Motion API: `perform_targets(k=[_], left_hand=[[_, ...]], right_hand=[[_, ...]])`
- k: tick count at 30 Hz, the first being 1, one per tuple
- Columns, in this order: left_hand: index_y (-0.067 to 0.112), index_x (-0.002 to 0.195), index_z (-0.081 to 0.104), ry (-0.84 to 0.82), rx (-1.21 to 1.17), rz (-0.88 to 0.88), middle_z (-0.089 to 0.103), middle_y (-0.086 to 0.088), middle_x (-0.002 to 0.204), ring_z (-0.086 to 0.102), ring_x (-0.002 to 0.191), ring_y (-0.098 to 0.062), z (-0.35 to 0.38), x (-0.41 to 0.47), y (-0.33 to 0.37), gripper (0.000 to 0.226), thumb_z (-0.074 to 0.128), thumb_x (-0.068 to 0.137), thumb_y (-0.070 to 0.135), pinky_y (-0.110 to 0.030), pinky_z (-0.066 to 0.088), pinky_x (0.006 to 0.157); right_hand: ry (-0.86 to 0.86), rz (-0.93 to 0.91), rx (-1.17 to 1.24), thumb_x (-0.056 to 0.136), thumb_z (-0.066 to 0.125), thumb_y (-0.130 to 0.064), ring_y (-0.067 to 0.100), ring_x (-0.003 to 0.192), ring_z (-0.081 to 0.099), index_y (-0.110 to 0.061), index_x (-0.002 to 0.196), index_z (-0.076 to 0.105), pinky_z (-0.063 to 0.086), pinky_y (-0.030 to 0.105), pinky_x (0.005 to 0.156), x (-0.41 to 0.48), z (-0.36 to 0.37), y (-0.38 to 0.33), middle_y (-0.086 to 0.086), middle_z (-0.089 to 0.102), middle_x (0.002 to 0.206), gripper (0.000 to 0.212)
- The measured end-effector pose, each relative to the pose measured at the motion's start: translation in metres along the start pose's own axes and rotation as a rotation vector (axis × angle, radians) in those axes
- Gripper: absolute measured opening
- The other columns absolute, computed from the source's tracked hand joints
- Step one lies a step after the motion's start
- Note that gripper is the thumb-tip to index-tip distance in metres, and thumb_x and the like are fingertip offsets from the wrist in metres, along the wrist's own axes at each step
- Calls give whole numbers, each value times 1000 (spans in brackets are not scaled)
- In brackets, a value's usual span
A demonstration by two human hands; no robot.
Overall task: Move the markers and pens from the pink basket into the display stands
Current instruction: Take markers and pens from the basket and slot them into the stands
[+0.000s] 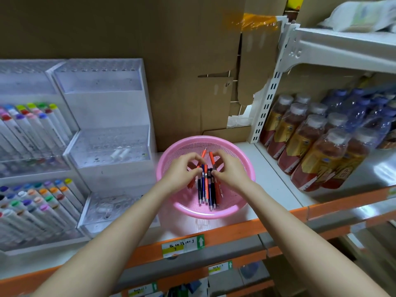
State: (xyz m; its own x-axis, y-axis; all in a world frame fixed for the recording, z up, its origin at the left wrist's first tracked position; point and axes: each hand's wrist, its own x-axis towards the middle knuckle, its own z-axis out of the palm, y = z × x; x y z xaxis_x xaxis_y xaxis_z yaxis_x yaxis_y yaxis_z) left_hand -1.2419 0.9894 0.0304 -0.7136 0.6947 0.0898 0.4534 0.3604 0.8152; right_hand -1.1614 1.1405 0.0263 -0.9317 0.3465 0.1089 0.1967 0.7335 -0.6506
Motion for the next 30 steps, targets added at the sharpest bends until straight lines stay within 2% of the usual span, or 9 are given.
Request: perform_targets(k=[2,4,7,13,17,21,24,28,30], left_hand=[[18,98,68,-38,-78,-55,69,-4,91,66,70,-20,0,0,0,23,53,93,1,-27,53,55],[15,107,67,-89,-128,-105,67,-7,101,68,83,-25,1,0,0,38,43,91,-10,-34,58,65],[13,123,62,-125,132,-48,63,-2,112,65,92,-19,2,3,-4,55,51,78,-17,-34,56,79],[7,99,71,-61,576,132,67,-8,88,63,78,-21,13,7,-6,24,63,80,-5,-41,54,75],[11,95,68,-137,822,144,65,-7,88,65,82,-23,15,13,-14,17,63,82,4,-38,55,72],[10,121,60,-146,1024,153,59,-9,116,58,108,-29,19,17,-8,32,56,90,13,-32,48,78],[11,114,64,-144,1177,261,48,-8,126,44,116,-27,16,17,2,27,58,89,21,-35,39,85],[15,114,59,-180,1099,212,57,-5,109,56,103,-26,11,16,7,28,59,87,11,-37,48,74],[22,124,48,-125,994,233,60,-4,107,60,98,-27,10,15,4,49,62,80,7,-39,51,70]], right_hand=[[-1,-5,-5,82,65,-3,15,88,58,-14,127,52,50,33,81,0,-1,-1,4,64,108,48],[2,-1,-15,82,64,-2,15,89,58,-14,126,53,51,33,82,-1,-2,-2,5,65,109,47],[-4,4,-48,82,64,0,19,93,60,-12,128,52,51,35,86,-2,-3,-2,7,65,111,49],[-14,5,-88,82,63,1,21,97,61,-12,128,51,51,35,87,-2,-3,-2,8,65,112,49],[-10,19,-80,83,61,1,19,96,60,-12,128,52,48,28,82,-1,-3,0,9,64,113,48],[-5,27,-91,84,61,1,21,94,60,-12,126,52,44,26,77,0,-2,1,9,65,111,46],[30,48,-102,84,61,-2,21,93,61,-14,126,53,43,26,76,1,-1,2,7,65,111,45],[130,50,-89,83,63,-4,21,90,62,-16,130,51,49,32,76,1,-1,4,3,65,114,50],[147,54,-64,83,62,-3,22,84,62,-18,133,46,50,34,74,-1,-3,2,3,66,102,55]])
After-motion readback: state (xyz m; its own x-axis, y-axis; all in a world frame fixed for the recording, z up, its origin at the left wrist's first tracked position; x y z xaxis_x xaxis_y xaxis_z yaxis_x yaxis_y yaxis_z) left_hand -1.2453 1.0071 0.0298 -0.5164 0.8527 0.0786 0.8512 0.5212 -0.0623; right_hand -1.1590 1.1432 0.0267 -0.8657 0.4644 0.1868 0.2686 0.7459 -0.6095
